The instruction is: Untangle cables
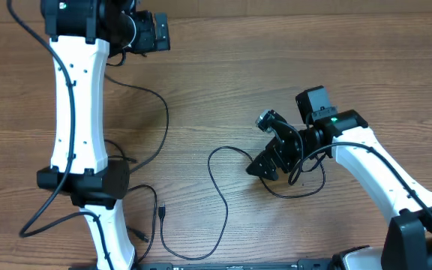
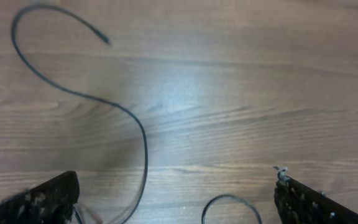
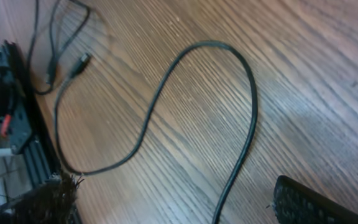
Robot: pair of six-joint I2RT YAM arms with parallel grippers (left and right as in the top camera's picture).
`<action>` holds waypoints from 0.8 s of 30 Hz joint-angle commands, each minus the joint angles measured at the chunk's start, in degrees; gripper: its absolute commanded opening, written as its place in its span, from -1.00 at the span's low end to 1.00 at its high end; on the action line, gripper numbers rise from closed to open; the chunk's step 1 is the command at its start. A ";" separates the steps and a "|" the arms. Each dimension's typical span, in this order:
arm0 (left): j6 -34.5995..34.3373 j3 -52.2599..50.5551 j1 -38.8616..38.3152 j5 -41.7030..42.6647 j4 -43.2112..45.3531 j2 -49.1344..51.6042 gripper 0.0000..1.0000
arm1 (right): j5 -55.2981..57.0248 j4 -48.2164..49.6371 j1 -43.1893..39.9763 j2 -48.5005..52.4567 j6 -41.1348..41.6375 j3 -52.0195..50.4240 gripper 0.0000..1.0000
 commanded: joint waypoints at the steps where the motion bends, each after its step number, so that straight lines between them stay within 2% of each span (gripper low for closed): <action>1: 1.33 0.94 -0.02 -1.01 0.59 -2.64 1.00 | 1.05 3.06 0.33 0.59 0.79 -3.32 1.00; 7: 1.33 0.94 -0.04 -1.01 0.57 -2.64 0.99 | 4.94 12.68 0.50 0.61 5.99 -8.28 1.00; 15: 1.33 0.94 -0.04 -1.01 0.26 -2.64 0.99 | 24.90 18.45 0.55 0.81 30.64 -9.44 1.00; 17: 1.33 0.94 -0.04 -1.01 0.17 -2.64 1.00 | 24.46 18.64 0.55 0.87 31.06 -9.55 1.00; 21: 1.31 0.94 -0.04 -1.01 0.00 -2.64 1.00 | 16.98 20.26 2.10 0.96 25.46 -10.40 1.00; 24: 1.31 0.94 -0.04 -1.01 -0.04 -2.64 1.00 | 16.48 21.16 5.25 1.03 23.28 -11.43 1.00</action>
